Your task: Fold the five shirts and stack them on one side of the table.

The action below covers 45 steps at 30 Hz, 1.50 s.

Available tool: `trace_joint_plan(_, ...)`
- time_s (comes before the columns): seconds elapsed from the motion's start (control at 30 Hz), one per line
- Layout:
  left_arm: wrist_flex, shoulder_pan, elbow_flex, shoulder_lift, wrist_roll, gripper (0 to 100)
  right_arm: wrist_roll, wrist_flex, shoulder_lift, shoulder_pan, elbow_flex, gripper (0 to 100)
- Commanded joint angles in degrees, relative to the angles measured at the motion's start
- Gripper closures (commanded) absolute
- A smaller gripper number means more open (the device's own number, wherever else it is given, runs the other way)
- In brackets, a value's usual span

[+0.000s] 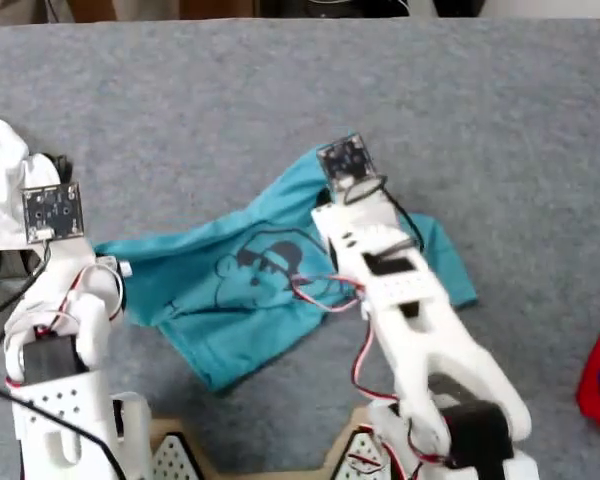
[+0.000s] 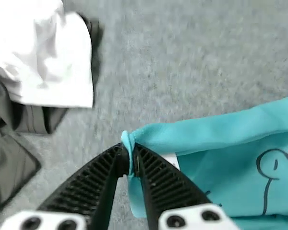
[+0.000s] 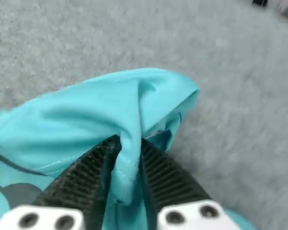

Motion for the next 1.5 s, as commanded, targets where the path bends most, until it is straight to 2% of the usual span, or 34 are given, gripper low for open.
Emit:
trace_joint_plan(0.0,-1.0,-0.4,-4.1,7.3,3.4,98,-4.6,15.7,2.4,-0.5,-10.9,85.9)
trace_joint_plan(0.13,-0.8,0.9,-11.3,20.1,6.2,98,-4.6,34.0,4.3,-0.5,-21.1,85.1)
trace_joint_plan(0.33,5.2,7.3,-23.5,35.8,6.6,98,-2.0,49.1,3.3,-0.3,-33.4,85.3)
trace_joint_plan(0.47,8.2,9.0,-31.3,44.4,10.8,98,-1.8,61.2,5.7,0.6,-48.0,85.0)
trace_joint_plan(0.67,14.4,9.1,-39.2,54.1,11.3,98,-1.9,65.5,26.7,3.6,-61.5,85.3)
trace_joint_plan(0.93,15.7,9.1,-39.7,56.6,11.5,98,-1.4,93.6,53.0,9.6,-88.3,85.3)
trace_joint_plan(1.1,15.6,9.1,-39.8,56.6,11.5,98,-1.3,96.0,64.2,9.4,-94.5,86.1)
trace_joint_plan(1.27,17.7,9.1,-40.1,56.6,11.5,98,-1.8,97.3,70.3,9.9,-96.7,94.9)
trace_joint_plan(1.47,18.5,8.5,-40.1,56.6,11.2,98,-1.8,97.5,66.7,13.1,-86.8,98.8)
